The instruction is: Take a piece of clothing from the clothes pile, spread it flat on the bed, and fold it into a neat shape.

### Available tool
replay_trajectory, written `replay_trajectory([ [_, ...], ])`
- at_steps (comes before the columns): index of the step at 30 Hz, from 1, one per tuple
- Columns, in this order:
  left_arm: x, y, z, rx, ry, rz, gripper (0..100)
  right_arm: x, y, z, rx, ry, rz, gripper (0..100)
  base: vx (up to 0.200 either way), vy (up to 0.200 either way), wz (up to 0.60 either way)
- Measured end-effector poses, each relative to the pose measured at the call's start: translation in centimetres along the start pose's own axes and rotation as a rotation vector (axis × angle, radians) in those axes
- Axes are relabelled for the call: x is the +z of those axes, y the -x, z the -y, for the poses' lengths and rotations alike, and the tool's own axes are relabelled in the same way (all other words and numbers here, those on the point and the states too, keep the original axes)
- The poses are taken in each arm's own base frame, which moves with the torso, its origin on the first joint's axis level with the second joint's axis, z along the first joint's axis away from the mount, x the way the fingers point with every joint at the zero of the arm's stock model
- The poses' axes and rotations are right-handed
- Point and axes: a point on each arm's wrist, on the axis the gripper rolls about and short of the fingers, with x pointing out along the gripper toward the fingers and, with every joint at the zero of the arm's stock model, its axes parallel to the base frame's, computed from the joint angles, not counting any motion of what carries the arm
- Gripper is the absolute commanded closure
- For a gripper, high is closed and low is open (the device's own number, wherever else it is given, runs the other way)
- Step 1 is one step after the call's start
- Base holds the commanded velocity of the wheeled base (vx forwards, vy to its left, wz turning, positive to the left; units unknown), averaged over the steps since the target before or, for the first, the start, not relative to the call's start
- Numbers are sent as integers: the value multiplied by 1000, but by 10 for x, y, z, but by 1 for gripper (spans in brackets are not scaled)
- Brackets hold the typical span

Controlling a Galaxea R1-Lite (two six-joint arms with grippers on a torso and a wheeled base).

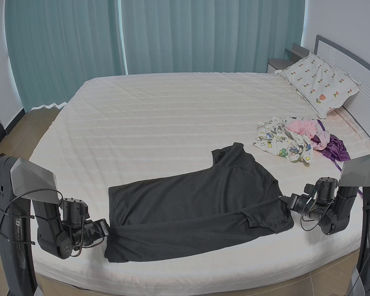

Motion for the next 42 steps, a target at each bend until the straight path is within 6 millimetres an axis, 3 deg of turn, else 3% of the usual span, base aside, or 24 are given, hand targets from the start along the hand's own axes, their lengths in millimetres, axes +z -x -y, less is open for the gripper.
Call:
replay_trajectory([
  [5, -2, -3, 1, 19, -8, 7, 100, -1, -3, 2, -1, -1, -2, 100, 0, 0, 0],
  [6, -2, -3, 2, 18, -10, 5, 0, -1, -3, 3, -2, -2, -3, 100, 0, 0, 0],
  [7, -3, -3, 3, 18, -13, 3, 0, -1, -4, 3, -2, -1, -2, 0, 0, 0, 0],
  [16, -8, -4, 7, 30, -25, -2, 0, -5, -6, 5, -5, -9, -10, 0, 0, 0, 0],
  [23, -7, -3, 7, 31, 8, 5, 0, 8, 9, 9, -29, -135, 37, 0, 0, 0, 0],
  [32, 8, 16, 19, -22, 121, 70, 0, 9, 48, -12, -92, -347, 71, 0, 0, 0, 0],
  [36, 4, 20, 22, -18, 170, 66, 0, 10, 58, -21, -67, -440, 100, 0, 0, -100, 0],
  [42, -4, 23, 26, -32, 241, 84, 0, 1, 63, -35, -28, -447, 71, 0, 0, -200, 0],
])
